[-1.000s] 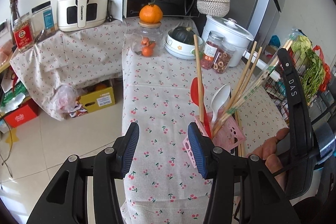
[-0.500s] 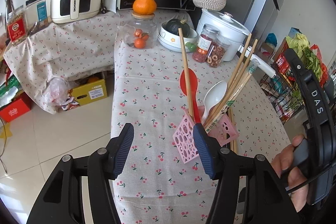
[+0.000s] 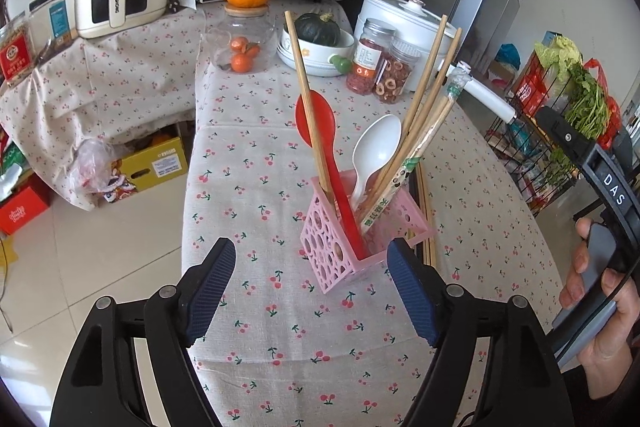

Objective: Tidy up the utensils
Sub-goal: 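Grasp a single wooden chopstick from the table with the right tool, then grasp two wooden chopsticks with the left tool while the right tool lifts its chopstick, then lower the held chopsticks into the pink holder and open both tools, then move the open right tool to the black chopsticks on the tablecloth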

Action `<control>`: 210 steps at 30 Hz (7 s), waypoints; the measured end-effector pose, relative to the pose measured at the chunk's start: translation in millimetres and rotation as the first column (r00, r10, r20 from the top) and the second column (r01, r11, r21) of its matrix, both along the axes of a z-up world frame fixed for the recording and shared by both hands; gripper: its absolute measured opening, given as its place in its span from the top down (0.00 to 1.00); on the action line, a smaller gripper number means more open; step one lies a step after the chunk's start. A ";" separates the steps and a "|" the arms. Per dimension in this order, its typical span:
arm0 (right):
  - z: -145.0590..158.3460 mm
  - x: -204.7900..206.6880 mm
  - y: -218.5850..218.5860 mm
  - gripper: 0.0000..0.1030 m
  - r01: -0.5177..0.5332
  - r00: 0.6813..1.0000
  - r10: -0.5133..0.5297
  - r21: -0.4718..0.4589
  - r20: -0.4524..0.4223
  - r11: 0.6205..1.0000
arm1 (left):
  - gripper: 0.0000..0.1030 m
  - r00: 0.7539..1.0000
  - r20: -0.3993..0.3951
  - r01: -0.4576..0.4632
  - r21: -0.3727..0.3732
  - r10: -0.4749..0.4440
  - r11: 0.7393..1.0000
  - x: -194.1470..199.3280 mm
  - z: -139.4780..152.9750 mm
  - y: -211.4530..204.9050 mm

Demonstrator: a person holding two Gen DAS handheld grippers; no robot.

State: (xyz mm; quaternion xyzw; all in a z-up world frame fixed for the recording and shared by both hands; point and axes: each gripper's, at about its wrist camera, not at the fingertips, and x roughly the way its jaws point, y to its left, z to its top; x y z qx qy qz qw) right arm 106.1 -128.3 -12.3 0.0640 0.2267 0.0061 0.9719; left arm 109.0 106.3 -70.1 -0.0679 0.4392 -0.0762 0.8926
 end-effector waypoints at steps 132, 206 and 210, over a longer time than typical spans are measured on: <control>55.1 -15.6 -76.2 0.94 -0.207 0.964 0.226 0.137 -0.142 0.969 | 0.92 0.791 0.609 0.090 -0.013 -0.064 0.996 -64.3 158.3 -64.8; -66.0 41.5 -5.6 0.25 -0.257 0.934 0.242 -0.025 -0.264 0.966 | 0.34 0.995 0.064 0.070 -0.004 -0.070 0.998 -8.2 -8.9 -20.0; -103.9 60.6 -2.7 0.25 -0.296 0.890 0.262 -0.035 -0.373 0.955 | 0.34 0.996 0.057 0.065 -0.025 -0.064 0.998 -4.9 -8.4 -19.3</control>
